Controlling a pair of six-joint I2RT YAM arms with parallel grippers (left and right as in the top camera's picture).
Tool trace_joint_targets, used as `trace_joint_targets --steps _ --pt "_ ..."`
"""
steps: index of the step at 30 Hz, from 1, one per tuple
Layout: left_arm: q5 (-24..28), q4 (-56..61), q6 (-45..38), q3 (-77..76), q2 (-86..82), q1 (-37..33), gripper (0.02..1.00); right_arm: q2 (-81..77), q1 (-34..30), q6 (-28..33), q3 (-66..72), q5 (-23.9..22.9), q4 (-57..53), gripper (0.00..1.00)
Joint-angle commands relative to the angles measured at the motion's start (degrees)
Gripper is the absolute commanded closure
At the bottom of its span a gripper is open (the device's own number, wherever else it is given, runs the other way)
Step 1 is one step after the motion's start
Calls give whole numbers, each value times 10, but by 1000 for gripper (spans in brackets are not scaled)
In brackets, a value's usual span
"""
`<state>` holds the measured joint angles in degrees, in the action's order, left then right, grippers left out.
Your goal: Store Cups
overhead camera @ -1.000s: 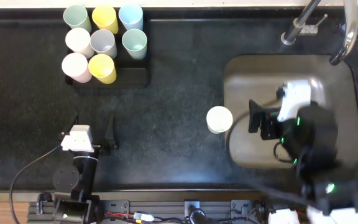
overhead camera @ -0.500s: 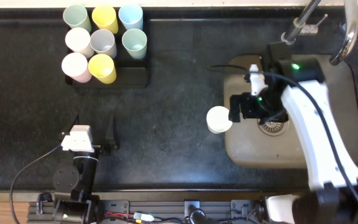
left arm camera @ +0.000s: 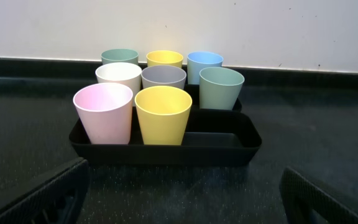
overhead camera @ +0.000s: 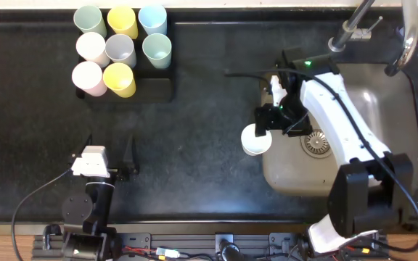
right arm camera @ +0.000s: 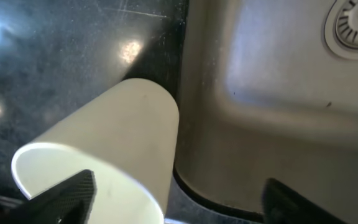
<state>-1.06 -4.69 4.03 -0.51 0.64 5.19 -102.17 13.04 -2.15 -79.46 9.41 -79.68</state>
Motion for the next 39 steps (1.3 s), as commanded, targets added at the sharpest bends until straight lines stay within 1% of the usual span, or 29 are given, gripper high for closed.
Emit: trace_joint_targets --steps 1,2,4,7,9,10,11,18,21,24,28,32,39 --pt "6 -2 -10 1 -5 -3 18 -7 17 -6 -16 -20 2 329" --pt "6 -2 -10 1 -5 -3 20 -7 19 -7 -16 -20 3 386" --pt "6 -2 -10 1 -5 -3 18 -7 21 -7 -16 -20 5 549" --pt "6 -2 -10 1 -5 -3 18 -7 25 -5 -16 -21 7 693" --pt "6 -2 -10 1 -5 -3 18 -7 28 -4 -16 -33 7 820" --pt "6 -2 -10 1 -5 -3 18 -7 30 -4 -16 -41 8 899" --pt "6 -2 -10 1 -5 -3 18 -7 32 -4 -16 -45 9 954" --pt "6 -2 -10 1 -5 -3 18 10 54 -4 -22 -36 40 958" --pt "6 -2 -10 1 -5 -3 18 41 70 -12 -57 -28 45 956" --pt "6 -2 -10 1 -5 -3 18 70 91 -43 -129 -28 50 958" --pt "6 -2 -10 1 -5 -3 18 70 128 -77 -261 -31 56 958" --pt "6 -2 -10 1 -5 -3 18 28 180 -109 -371 -62 69 956" --pt "6 -2 -10 1 -5 -3 18 -83 243 -129 -472 -61 76 958"
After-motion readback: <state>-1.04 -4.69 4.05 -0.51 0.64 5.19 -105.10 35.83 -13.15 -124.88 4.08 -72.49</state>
